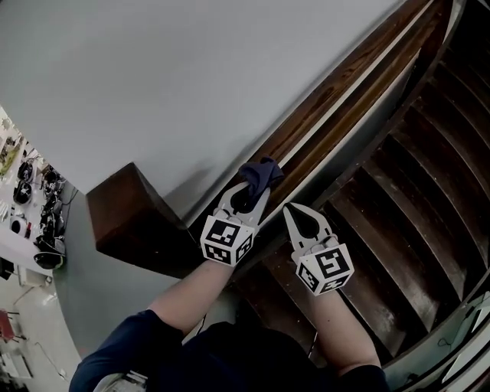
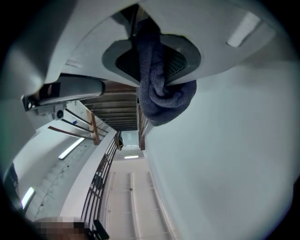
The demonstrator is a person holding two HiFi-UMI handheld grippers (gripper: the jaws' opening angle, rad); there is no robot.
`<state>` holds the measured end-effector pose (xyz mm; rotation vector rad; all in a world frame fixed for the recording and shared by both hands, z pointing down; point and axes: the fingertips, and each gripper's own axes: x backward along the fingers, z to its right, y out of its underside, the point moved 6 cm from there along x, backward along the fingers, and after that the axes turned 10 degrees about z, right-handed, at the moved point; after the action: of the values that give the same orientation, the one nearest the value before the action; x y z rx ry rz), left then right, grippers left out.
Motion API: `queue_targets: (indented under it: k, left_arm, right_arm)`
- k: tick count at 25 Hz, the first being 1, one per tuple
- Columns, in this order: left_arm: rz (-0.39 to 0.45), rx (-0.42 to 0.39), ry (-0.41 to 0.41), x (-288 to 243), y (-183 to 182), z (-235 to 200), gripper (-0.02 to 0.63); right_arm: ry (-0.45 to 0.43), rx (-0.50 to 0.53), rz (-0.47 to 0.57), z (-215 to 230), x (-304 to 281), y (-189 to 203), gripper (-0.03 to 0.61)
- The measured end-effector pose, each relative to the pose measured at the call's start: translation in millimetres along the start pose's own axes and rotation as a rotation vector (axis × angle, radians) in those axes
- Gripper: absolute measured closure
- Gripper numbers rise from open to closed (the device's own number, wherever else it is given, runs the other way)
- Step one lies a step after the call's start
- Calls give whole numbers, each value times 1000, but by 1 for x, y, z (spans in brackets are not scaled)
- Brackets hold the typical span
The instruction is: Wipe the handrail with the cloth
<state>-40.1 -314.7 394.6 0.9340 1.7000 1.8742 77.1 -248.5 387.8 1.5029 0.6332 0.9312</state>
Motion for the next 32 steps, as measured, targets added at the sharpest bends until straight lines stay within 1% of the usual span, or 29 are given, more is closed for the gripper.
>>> queue_targets:
  k: [4, 8, 11, 16, 21, 25, 28, 32]
  left_arm:
    - [-32, -29, -31, -29, 10, -14, 517]
    - [-32, -48, -48, -58, 7, -32, 517]
    - [-24, -38, -62, -78, 2, -45, 517]
    - [-38, -35, -48, -107, 2, -50, 517]
    - [-84, -28, -60, -108, 22, -59, 517]
    - [-84, -38, -63, -99, 33, -60, 517]
    - [-90, -39, -73, -90, 36, -62, 517]
    - [-120, -33, -109, -70, 45, -66, 517]
  right_arm:
    - [15, -7, -6, 17, -14, 7, 569]
    - [18, -1, 1, 29, -33, 5, 569]
    - [23, -2, 2, 34, -43, 3, 569]
    - [38, 8, -14, 37, -46, 3, 569]
    - [51, 27, -21, 42, -43, 1, 569]
    - [59, 12, -31, 44, -42, 9, 569]
    - [41, 2, -49, 36, -46, 17, 569]
    - [2, -2, -70, 19, -49, 24, 569]
